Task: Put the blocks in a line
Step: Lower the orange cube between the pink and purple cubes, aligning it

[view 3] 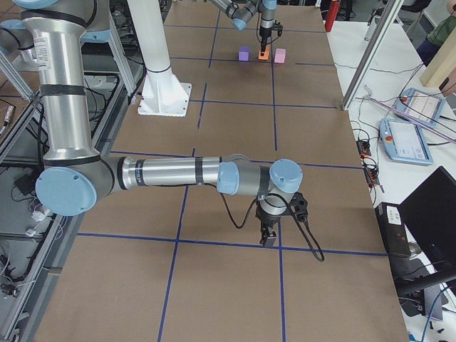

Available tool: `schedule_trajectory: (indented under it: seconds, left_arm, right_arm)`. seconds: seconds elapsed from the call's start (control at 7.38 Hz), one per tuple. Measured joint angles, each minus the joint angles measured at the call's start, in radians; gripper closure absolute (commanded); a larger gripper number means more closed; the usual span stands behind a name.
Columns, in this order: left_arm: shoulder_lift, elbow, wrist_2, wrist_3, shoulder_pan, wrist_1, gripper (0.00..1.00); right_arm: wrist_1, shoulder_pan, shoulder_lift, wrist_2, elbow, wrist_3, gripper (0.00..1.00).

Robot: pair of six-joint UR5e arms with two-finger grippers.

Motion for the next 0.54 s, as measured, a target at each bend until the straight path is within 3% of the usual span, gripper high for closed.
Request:
schedule_trajectory:
  seconds: [0.14, 0.54]
  left_arm:
    - [0.0, 0.003, -0.006, 0.0, 0.003, 0.0, 0.49]
    - [0.0, 0.013, -0.021, 0.0, 0.005, 0.001, 0.08]
  right_arm:
    - [0.0, 0.0, 0.0, 0.0, 0.0, 0.0, 0.0]
    - [0.0, 0.0, 0.0, 0.0, 0.0, 0.0, 0.0]
